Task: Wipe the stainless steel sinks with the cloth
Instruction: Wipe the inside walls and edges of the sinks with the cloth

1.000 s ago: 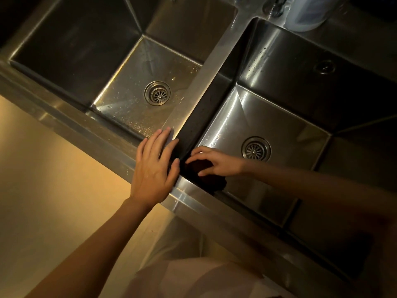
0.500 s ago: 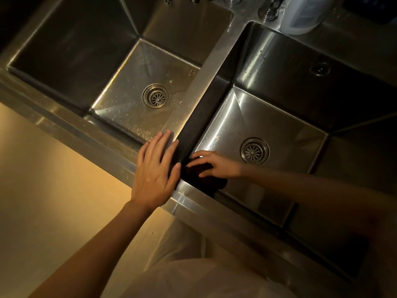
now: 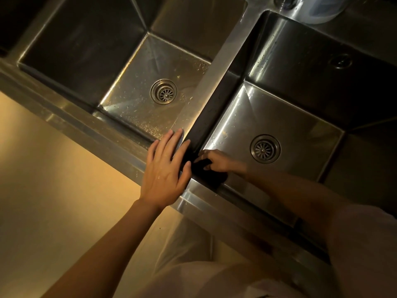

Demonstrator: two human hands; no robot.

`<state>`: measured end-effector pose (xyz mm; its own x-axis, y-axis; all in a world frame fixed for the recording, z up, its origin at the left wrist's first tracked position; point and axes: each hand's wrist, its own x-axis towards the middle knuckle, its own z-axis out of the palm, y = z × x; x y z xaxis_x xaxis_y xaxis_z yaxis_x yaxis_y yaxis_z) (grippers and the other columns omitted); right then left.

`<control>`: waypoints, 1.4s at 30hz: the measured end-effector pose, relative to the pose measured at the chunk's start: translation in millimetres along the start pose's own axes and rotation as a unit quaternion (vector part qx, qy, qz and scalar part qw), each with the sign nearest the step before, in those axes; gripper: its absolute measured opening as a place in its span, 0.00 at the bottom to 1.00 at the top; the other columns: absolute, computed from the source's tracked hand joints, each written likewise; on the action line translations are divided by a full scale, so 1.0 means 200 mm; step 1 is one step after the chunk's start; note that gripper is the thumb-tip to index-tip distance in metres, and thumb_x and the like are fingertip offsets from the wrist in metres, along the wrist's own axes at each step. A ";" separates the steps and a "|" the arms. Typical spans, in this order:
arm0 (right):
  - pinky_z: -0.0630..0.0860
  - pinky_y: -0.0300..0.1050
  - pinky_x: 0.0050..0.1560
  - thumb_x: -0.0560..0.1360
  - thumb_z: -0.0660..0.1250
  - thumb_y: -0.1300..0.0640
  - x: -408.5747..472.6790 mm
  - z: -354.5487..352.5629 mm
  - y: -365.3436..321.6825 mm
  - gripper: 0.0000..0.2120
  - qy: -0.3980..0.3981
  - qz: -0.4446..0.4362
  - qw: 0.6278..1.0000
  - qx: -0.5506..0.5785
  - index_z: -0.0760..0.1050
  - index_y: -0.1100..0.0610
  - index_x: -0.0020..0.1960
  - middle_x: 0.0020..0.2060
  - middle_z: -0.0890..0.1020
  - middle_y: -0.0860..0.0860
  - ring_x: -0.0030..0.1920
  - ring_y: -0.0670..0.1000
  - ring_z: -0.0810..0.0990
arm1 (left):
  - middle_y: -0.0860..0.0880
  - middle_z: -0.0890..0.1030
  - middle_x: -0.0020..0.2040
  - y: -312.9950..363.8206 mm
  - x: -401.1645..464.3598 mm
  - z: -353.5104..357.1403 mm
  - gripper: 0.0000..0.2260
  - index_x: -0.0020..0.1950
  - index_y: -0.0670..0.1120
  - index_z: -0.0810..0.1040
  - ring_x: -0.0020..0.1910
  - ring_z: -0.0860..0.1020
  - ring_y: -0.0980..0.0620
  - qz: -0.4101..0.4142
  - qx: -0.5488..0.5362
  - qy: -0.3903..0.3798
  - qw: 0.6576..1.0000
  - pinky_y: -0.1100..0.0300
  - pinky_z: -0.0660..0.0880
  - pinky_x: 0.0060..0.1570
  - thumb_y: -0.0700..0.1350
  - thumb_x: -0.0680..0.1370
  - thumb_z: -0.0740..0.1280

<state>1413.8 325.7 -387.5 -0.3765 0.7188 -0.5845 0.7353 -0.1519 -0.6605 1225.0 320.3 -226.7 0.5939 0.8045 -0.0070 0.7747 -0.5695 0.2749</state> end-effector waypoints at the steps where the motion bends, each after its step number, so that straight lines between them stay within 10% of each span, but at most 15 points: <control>1: 0.70 0.45 0.67 0.73 0.70 0.61 -0.04 -0.02 -0.02 0.23 0.007 -0.007 1.000 -0.008 0.74 0.48 0.67 0.69 0.72 0.50 0.68 0.51 0.72 | 0.45 0.63 0.76 0.00 0.00 0.00 0.23 0.72 0.44 0.69 0.77 0.56 0.47 -0.004 -0.001 -0.001 1.000 0.46 0.54 0.73 0.53 0.81 0.51; 15: 0.73 0.41 0.59 0.70 0.73 0.56 -0.87 -0.32 -0.37 0.23 0.112 -0.079 0.990 -0.015 0.76 0.39 0.61 0.65 0.73 0.38 0.62 0.43 0.76 | 0.46 0.64 0.76 0.00 -0.01 0.01 0.24 0.72 0.45 0.69 0.77 0.57 0.48 -0.004 0.013 -0.007 1.000 0.47 0.55 0.73 0.55 0.82 0.48; 30: 0.66 0.50 0.69 0.72 0.70 0.67 -0.24 0.08 0.17 0.22 -0.014 0.064 0.996 0.053 0.75 0.59 0.66 0.64 0.75 0.56 0.67 0.55 0.71 | 0.46 0.65 0.75 0.00 -0.01 0.01 0.22 0.71 0.44 0.70 0.76 0.58 0.48 0.001 0.015 0.015 1.000 0.48 0.53 0.73 0.52 0.82 0.51; 42: 0.67 0.45 0.65 0.72 0.72 0.57 -0.66 -0.15 -0.02 0.23 -0.023 -0.039 0.999 -0.022 0.75 0.44 0.65 0.66 0.70 0.45 0.66 0.49 0.70 | 0.47 0.66 0.75 -0.01 0.00 0.01 0.21 0.69 0.44 0.71 0.76 0.57 0.49 -0.005 0.009 0.026 1.000 0.50 0.49 0.74 0.52 0.82 0.51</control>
<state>1477.4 251.4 -294.3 -0.4586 0.6952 -0.5535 0.7265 -0.0654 -0.6840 1223.9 320.0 -228.5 0.5740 0.8179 0.0403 0.7848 -0.5635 0.2581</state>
